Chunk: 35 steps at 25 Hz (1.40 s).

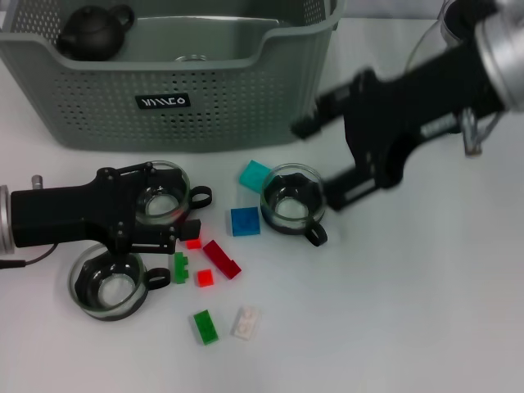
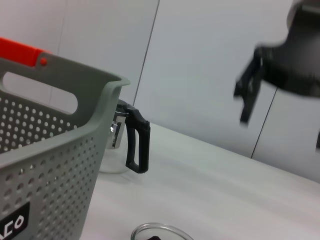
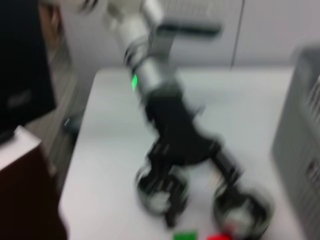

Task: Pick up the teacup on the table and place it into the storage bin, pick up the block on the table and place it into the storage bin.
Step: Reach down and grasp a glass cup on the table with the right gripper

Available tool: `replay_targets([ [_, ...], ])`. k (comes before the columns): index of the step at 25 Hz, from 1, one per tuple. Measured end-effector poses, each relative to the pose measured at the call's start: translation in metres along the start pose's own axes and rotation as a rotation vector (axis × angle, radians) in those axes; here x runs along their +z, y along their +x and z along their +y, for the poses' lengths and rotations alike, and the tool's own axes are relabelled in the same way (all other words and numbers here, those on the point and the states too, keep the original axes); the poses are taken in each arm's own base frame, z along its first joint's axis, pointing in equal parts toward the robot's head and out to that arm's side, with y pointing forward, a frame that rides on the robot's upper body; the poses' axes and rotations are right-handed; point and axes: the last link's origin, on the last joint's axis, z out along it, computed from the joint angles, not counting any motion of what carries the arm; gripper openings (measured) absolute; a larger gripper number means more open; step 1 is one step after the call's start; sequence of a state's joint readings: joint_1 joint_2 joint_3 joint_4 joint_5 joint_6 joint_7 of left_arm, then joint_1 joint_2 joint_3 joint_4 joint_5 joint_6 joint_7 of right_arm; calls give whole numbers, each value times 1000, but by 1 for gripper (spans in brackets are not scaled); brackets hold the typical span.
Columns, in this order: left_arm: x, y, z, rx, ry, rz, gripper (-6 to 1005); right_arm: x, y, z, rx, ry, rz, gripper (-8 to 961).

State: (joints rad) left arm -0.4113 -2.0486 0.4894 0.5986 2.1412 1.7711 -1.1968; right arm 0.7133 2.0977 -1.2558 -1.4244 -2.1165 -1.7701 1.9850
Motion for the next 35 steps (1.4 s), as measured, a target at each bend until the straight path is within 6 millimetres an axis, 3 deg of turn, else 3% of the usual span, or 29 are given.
replay_targets([
  [6, 3, 0, 0, 22, 1, 3, 909, 30, 14, 4, 46, -24, 184, 809],
  [17, 5, 1, -1, 30, 0, 4, 909, 75, 30, -3, 38, 2, 291, 808],
  [35, 4, -1, 0, 26, 4, 3, 909, 117, 45, -14, -24, 76, 361, 809],
])
